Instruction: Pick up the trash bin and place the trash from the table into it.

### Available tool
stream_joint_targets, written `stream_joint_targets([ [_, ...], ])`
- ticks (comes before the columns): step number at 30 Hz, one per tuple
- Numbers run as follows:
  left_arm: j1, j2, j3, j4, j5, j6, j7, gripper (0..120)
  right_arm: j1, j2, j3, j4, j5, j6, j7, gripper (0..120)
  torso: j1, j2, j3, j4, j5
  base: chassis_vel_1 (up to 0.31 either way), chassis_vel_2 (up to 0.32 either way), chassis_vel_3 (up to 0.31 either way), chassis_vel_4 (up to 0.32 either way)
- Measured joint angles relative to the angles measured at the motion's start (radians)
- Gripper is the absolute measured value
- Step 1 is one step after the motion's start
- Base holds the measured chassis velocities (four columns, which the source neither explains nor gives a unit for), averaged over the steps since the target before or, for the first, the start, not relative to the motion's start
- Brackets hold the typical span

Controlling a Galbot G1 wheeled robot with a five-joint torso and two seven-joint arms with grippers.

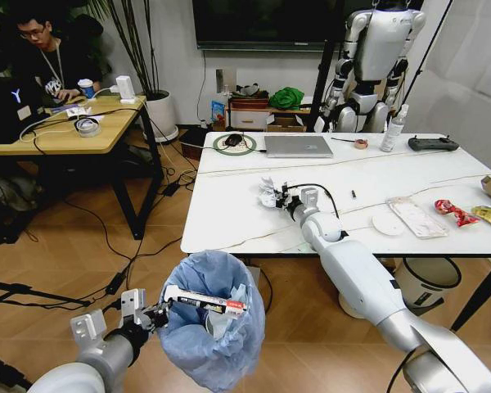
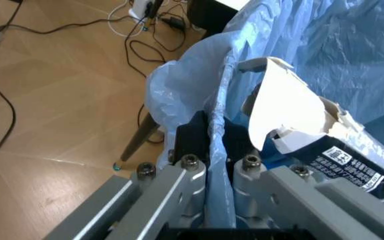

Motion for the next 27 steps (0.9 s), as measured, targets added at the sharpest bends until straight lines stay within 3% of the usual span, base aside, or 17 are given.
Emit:
stream_joint_targets([
  [5, 0.004, 0.0, 0.007, -0.005, -0.001, -0.001, 0.0, 0, -0.03, -0.071, 0.021, 0.142, 0.086, 0.011, -0.002, 0, 0.0, 0.0, 0.0, 0.0003, 0.0, 0.0, 0.0, 0.0, 0.0],
  [7, 0.008, 0.0, 0.013, -0.011, 0.0, -0.002, 0.002, 0, -0.064, -0.154, 0.037, 0.252, 0.155, 0.028, -0.013, 0, 0.0, 0.0, 0.0, 0.0001, 0.0001, 0.0, 0.0, 0.0, 0.0],
  [8, 0.008, 0.0, 0.013, -0.011, 0.0, -0.002, 0.002, 0, -0.064, -0.154, 0.037, 0.252, 0.155, 0.028, -0.013, 0, 0.0, 0.0, 0.0, 0.0001, 0.0001, 0.0, 0.0, 0.0, 0.0],
  [13, 0.006, 0.005, 0.023, -0.022, 0.0, -0.002, 0.002, 0, -0.186, -0.334, 0.079, 0.568, 0.272, 0.094, -0.082, 0, 0.0, 0.0, 0.0, -0.0006, 0.0001, 0.0, 0.0, 0.0, 0.0],
  [17, -0.003, 0.011, 0.03, -0.022, -0.005, -0.002, -0.003, 0, -0.245, -0.411, 0.072, 0.725, 0.327, 0.111, -0.102, 0, 0.0, 0.0, 0.0, -0.0003, 0.0002, 0.0, 0.0, 0.0, 0.0],
  [21, -0.026, 0.017, 0.043, -0.025, -0.028, 0.003, -0.018, 0, -0.236, -0.509, -0.031, 0.921, 0.409, 0.082, -0.069, 0, 0.0, 0.0, 0.0, -0.0001, -0.0001, 0.0, 0.0, 0.0, 0.0],
  [27, -0.039, 0.024, 0.059, -0.025, -0.04, 0.01, -0.023, 0, -0.149, -0.554, -0.175, 1.029, 0.501, -0.002, -0.011, 0, 0.0, 0.0, 0.0, 0.0, -0.0002, 0.0, 0.0, 0.0, 0.0],
])
